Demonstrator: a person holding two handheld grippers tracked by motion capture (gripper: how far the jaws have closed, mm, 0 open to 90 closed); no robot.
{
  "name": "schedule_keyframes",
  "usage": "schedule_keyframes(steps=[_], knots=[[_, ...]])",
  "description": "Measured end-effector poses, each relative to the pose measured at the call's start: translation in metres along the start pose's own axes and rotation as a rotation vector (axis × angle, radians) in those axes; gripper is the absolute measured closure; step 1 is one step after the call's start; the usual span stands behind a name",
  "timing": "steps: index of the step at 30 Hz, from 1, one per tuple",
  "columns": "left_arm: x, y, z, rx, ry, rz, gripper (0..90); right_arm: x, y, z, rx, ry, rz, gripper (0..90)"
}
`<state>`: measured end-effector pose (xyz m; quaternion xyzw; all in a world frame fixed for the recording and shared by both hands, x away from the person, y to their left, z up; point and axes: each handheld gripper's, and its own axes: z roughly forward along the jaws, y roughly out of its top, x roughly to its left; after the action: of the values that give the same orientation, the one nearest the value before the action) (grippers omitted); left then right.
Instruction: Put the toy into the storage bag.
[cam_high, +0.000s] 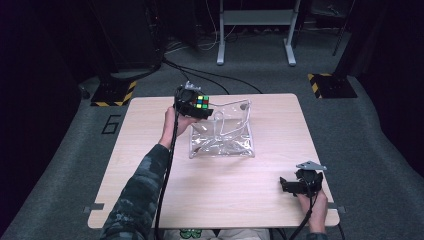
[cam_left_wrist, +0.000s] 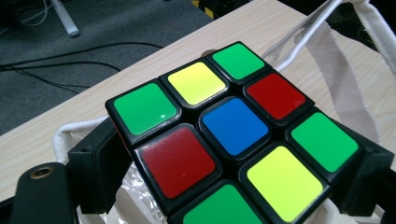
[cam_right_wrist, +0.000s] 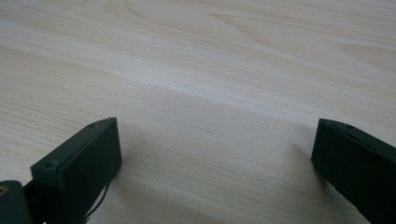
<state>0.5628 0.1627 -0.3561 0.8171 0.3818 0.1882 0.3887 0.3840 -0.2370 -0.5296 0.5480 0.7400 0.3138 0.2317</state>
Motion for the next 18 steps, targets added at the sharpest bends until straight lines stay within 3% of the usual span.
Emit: schedule_keyframes(steps=[6,18], knots=[[-0.002,-0.001,0.005,0.005,0.022,0.006,14.4,0.000,0.000,0.000,0.000,0.000,0.001,0.9],[-0.003,-0.010,0.021,0.050,0.024,0.008,14.5,0.000,0.000,0.000,-0.001,0.000,-0.001,1.0]])
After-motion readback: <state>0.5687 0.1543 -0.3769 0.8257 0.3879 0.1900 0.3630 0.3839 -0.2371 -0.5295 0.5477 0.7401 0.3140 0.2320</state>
